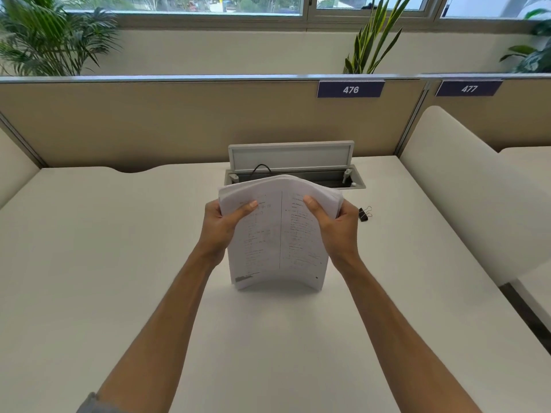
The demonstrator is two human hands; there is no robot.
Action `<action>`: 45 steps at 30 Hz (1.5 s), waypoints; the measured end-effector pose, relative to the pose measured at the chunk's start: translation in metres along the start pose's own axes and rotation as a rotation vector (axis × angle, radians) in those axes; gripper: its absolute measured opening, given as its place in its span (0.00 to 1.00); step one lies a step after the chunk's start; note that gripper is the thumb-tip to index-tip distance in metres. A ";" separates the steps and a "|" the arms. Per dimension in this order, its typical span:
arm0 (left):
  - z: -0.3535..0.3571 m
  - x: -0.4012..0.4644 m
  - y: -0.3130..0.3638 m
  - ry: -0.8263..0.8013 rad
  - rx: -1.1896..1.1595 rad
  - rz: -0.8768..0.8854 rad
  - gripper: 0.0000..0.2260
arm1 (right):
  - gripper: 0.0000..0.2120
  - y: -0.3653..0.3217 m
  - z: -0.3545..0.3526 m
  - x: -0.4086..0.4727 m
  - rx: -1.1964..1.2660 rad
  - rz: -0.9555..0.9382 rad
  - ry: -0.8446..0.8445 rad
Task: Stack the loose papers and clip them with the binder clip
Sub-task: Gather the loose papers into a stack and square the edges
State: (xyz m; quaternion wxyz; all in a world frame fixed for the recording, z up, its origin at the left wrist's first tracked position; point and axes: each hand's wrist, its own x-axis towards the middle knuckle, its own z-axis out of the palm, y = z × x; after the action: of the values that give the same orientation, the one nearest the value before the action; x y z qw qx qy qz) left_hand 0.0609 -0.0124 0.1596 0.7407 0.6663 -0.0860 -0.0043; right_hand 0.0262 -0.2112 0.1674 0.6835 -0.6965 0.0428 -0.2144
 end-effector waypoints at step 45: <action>-0.008 -0.022 -0.073 0.191 0.028 -0.215 0.04 | 0.11 0.090 -0.018 -0.024 -0.107 0.273 -0.149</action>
State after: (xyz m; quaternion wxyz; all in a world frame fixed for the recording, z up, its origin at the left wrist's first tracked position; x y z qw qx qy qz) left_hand 0.0483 -0.0105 0.0837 0.7313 0.6794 0.0569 -0.0190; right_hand 0.0191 -0.2249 0.0743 0.6695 -0.7335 0.0975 -0.0645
